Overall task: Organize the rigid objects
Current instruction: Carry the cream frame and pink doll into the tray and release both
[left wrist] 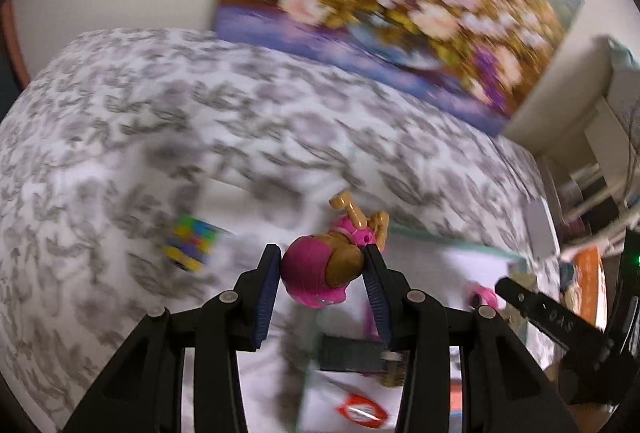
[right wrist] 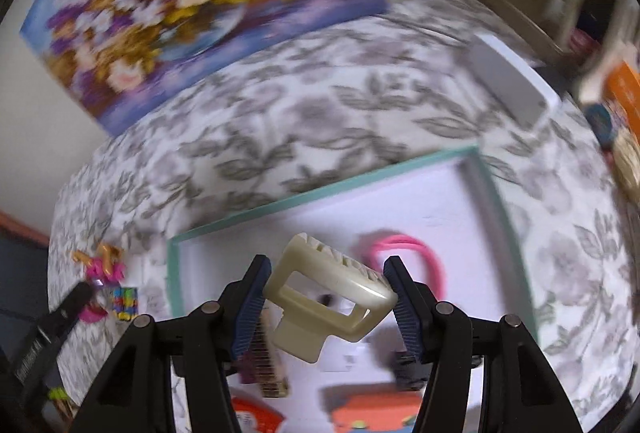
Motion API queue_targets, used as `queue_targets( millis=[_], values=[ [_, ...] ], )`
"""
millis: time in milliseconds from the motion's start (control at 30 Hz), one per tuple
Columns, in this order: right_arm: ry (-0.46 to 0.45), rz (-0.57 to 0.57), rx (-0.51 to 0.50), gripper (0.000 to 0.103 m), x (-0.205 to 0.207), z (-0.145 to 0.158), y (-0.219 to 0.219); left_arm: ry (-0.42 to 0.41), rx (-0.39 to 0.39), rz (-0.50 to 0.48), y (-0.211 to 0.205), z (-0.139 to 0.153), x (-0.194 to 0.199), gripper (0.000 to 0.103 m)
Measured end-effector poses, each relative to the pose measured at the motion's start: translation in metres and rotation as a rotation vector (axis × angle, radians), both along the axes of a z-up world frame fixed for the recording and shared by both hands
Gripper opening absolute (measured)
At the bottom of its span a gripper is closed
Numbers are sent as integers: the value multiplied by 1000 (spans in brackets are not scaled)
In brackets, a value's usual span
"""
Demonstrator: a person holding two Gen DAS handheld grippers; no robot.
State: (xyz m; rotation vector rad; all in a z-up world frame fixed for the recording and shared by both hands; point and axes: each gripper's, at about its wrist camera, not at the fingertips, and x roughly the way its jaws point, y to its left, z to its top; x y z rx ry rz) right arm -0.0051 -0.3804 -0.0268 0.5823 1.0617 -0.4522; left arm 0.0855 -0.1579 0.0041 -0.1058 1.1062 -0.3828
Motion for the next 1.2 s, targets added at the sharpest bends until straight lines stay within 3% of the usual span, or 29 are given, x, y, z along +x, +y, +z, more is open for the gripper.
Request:
queue_targets(
  millis=[133, 267, 967, 1133, 1200],
  values=[
    [12, -43, -24, 61, -13, 2, -19, 41, -42, -46, -28, -12, -14, 43],
    [1, -66, -15, 61, -25, 3, -34, 46, 5, -80, -48, -20, -24, 43],
    [75, -56, -24, 62, -20, -17, -38, 124, 79, -78, -52, -49, -19, 44],
    [69, -46, -48, 63, -19, -10, -36, 125, 80, -89, -53, -44, -20, 55],
    [67, -43, -47, 69, -19, -9, -35, 122, 78, -95, -54, -40, -20, 59]
  ],
)
